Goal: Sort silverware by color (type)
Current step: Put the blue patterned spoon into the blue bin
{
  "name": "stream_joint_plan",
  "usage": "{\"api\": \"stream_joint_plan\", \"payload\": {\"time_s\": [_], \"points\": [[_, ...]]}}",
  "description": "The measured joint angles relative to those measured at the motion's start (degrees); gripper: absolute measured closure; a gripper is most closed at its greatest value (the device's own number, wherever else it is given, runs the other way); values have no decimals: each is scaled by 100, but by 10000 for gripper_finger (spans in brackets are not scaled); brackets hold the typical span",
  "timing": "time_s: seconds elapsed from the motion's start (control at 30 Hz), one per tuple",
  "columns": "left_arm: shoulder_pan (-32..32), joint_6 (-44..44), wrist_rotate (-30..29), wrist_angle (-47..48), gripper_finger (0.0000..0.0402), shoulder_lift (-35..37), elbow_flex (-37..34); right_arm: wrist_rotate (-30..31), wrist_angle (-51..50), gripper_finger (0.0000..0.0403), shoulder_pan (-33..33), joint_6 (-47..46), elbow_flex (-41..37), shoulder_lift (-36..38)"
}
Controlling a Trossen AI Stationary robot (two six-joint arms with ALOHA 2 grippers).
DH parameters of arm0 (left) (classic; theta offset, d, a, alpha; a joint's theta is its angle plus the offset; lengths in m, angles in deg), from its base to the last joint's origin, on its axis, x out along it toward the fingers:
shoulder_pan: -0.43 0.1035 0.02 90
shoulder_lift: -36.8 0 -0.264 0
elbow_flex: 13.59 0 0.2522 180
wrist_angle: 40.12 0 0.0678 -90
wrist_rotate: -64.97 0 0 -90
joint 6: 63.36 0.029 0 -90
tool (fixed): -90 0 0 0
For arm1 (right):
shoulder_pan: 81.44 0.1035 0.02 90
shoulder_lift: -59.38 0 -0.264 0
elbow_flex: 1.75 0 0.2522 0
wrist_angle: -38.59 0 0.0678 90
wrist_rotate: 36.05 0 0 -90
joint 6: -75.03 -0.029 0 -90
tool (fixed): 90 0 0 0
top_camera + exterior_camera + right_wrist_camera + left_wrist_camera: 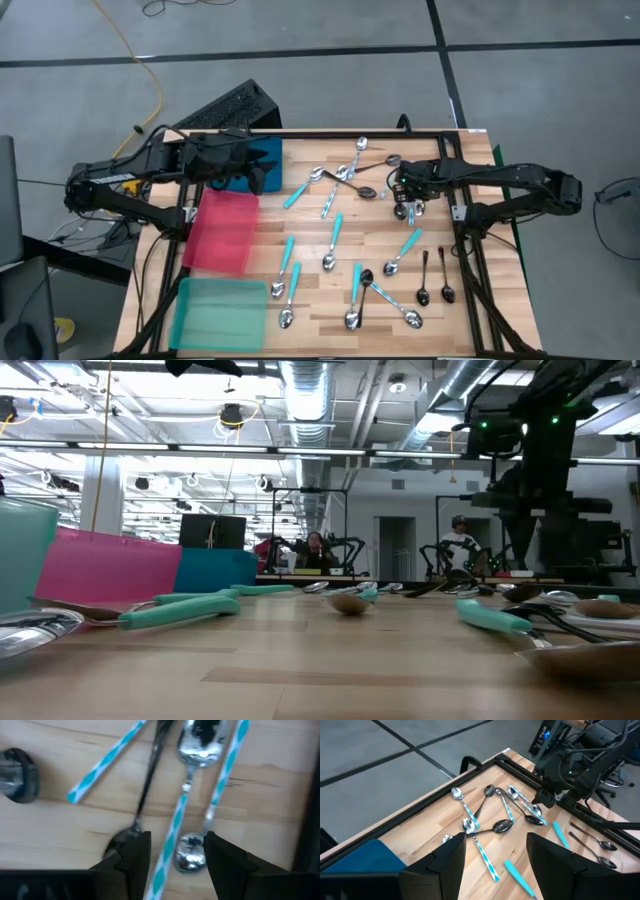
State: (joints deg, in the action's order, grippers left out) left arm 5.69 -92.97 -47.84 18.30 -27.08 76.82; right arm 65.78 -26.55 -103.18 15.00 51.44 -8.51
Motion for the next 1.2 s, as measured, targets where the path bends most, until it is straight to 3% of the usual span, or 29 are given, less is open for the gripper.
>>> {"api": "stream_joint_plan", "payload": {"time_s": [0.57, 0.87, 1.2], "points": [[11, -103, -6, 142, 207, 0, 0, 15, 871, 201, -225, 12, -721, -315], [11, -103, -19, 140, 207, 0, 0, -48, 1447, 201, -250, 164, -703, -742], [11, -105, -34, 140, 207, 0, 0, -120, 1159, 201, -246, 159, -366, -616]]}}
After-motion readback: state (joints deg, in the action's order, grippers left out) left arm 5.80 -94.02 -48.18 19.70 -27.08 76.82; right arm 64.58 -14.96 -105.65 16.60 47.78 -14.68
